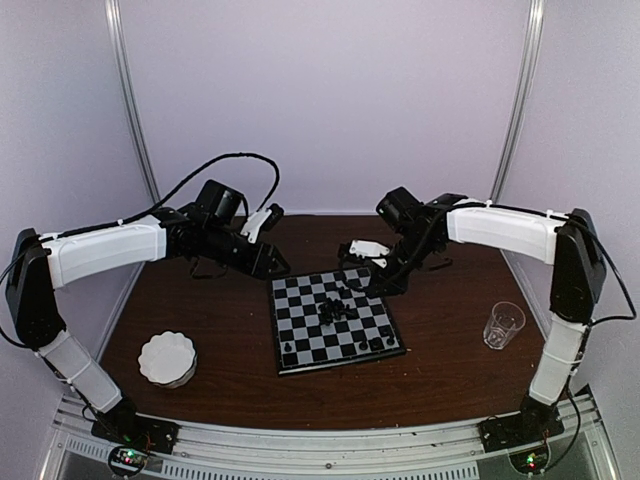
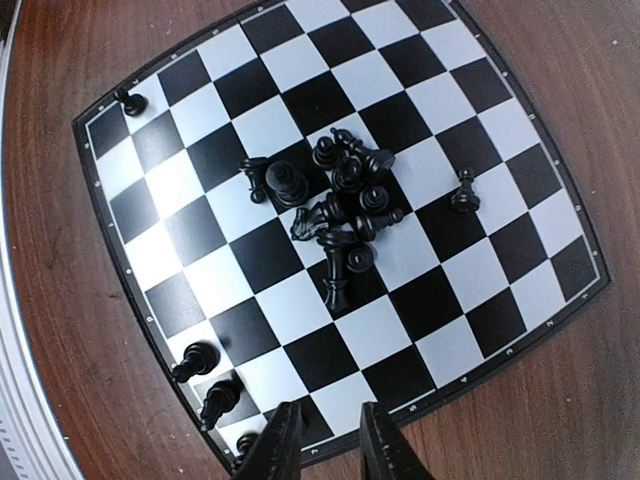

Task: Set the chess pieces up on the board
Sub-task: Place the knight at b8, then pick up the queen from the chessboard.

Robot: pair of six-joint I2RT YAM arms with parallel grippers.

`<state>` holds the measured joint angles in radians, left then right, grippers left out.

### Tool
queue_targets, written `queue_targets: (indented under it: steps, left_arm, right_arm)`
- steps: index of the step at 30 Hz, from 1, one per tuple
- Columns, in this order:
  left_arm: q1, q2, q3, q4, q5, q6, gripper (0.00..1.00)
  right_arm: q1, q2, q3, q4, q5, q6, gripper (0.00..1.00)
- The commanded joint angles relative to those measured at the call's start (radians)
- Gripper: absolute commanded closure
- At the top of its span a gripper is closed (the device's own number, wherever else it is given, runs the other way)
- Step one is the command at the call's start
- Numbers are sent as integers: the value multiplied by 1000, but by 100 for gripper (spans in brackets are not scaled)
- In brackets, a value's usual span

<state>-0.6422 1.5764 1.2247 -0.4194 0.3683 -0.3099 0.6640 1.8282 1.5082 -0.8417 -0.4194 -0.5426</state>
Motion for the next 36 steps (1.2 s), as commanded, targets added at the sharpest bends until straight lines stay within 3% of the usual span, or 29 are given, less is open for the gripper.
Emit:
queue_targets:
  steps: [1,11,24,29,36]
  left_arm:
    - [7,4,17,29,16,-1,57]
    - [7,-7,18,25,15,2,57]
    - [7,-13,19,23,13,5,57]
    - [7,-15,19,24,15,5,57]
    - [7,-23,16,25,14,5,57]
  right_arm:
    - [6,95,43,15,-27,14,76]
    - [10,217,63,53,-52,10,69]
    - [19,288,88,91,-44,23,70]
    - [23,300,82,102,-48,21,76]
    - [28,266,64,63,-54,4,94]
